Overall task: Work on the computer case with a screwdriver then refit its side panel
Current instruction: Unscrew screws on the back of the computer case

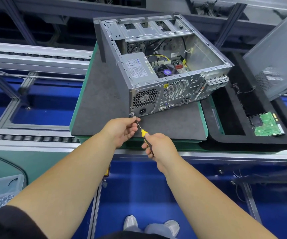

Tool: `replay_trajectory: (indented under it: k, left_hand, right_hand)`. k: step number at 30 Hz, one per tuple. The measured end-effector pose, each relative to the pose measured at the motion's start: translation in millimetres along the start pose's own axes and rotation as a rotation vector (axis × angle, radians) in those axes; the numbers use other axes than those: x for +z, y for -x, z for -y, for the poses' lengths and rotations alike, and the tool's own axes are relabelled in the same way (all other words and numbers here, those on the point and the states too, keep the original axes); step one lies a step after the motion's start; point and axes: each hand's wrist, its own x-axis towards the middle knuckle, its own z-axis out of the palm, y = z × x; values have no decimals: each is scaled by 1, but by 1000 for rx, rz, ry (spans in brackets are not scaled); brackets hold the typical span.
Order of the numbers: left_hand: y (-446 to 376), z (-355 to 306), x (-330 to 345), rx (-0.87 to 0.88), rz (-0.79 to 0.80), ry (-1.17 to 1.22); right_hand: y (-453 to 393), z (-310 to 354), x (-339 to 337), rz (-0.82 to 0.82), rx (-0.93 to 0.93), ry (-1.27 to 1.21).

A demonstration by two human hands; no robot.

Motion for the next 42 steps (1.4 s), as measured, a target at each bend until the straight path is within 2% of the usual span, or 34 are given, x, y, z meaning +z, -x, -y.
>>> replay_trajectory:
  k: [5, 9, 14, 18, 21, 24, 28, 33, 37, 42]
  left_hand:
    - [2, -2, -5, -13, 49, -37]
    - [1, -2, -1, -30, -7, 1]
    - [-1, -2, 3, -37, -42, 9]
    - [0, -3, 1, -33, 6, -20]
    - [0, -3, -3, -29, 40, -35]
    - [-2, -2, -3, -35, 11, -17]
    - [-6, -1, 0, -42, -46, -3]
    - [-6, -2, 1, -41, -42, -16]
    - [-4, -2, -4, -37, 4, -16]
    - [-7, -3, 0, -54, -31, 7]
  right_hand:
    - [-1, 8, 8, 52, 188, -68]
    - [-1, 1, 8, 52, 143, -120]
    - [-4, -4, 4, 9, 40, -67]
    - [-8, 5, 4, 10, 144, 0]
    - [-11, 9, 7, 38, 222, -65]
    - [-9, 3, 8, 37, 171, -144]
    - [-7, -6, 6, -17, 55, -16]
    - [-8, 5, 8, 1, 130, 51]
    - [-12, 6, 11, 32, 184, -45]
    - [-11, -9, 7, 11, 48, -125]
